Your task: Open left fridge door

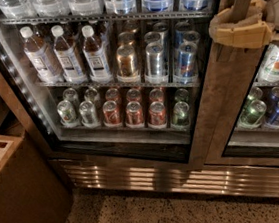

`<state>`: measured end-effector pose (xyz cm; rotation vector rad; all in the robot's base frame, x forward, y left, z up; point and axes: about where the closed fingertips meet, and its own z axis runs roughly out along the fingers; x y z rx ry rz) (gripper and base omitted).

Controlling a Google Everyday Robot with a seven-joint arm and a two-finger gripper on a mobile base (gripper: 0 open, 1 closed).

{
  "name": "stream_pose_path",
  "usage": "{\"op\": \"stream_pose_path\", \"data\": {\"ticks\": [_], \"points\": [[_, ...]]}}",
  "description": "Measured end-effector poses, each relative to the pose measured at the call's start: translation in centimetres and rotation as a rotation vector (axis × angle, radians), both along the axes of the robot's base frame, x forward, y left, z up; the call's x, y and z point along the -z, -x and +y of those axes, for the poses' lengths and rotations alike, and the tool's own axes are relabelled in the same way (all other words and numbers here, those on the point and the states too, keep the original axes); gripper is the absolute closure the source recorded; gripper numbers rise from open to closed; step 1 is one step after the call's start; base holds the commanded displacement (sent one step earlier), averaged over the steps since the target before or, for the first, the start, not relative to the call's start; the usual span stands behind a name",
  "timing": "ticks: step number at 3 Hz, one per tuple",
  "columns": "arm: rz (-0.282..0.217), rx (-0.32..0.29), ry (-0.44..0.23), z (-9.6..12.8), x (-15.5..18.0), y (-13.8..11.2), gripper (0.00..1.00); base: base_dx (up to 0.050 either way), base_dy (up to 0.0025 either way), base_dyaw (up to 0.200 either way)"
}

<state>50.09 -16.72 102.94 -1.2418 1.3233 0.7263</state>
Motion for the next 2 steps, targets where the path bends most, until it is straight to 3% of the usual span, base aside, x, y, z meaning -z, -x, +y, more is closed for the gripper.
{"op": "stream_pose_path", "data": {"ticks": [1,2], "points": [[0.001,-0.005,0.005,0.38,0.15,0.01,1.0,0.0,0.0,0.0],[0.001,-0.008,0.008,0.4,0.21,0.12,1.0,-0.05,0.00005,0.0]]}}
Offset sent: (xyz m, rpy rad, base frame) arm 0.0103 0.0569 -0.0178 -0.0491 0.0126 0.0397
